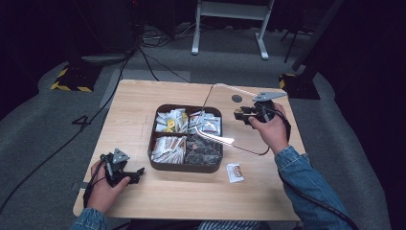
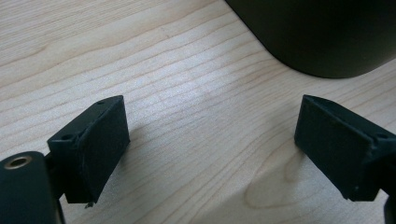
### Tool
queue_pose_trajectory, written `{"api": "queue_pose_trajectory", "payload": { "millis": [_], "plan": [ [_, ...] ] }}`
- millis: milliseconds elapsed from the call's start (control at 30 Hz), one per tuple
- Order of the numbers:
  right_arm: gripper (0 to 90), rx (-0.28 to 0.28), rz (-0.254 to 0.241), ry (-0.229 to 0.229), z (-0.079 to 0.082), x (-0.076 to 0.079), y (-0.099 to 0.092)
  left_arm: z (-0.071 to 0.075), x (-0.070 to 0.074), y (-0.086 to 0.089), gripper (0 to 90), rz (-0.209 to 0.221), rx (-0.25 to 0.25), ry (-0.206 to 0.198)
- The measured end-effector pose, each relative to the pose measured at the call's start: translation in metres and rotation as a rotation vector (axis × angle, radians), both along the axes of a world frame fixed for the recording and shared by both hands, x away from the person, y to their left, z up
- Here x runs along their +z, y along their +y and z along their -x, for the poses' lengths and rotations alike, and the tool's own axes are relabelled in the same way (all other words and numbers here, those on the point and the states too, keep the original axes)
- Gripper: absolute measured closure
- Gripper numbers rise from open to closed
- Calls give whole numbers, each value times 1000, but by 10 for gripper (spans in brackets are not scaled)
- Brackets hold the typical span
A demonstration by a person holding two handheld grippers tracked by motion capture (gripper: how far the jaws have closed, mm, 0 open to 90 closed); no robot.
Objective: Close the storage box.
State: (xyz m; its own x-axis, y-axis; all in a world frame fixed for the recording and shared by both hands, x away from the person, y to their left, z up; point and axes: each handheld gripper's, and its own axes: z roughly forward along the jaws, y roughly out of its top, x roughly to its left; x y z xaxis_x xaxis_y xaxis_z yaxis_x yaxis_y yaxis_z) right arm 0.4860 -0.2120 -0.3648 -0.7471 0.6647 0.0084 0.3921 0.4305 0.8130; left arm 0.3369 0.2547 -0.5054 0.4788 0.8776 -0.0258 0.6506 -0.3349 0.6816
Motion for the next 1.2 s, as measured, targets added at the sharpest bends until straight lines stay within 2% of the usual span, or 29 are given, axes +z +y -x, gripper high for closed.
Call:
{"api": "queue_pose_trajectory", "payload": {
  "millis": [367,533,733,1200],
  "plan": [
    [593,91,-9,15,8,1,53,0,0,0,103,1,0,-1],
    [593,129,-26,22,10,-6,78,0,0,0,103,1,-2,1],
    [593,158,-15,33,11,-17,102,-1,0,-1,98,7,-1,1],
    [593,188,19,36,5,-37,127,-1,0,-1,96,5,-4,3]
  ]
}}
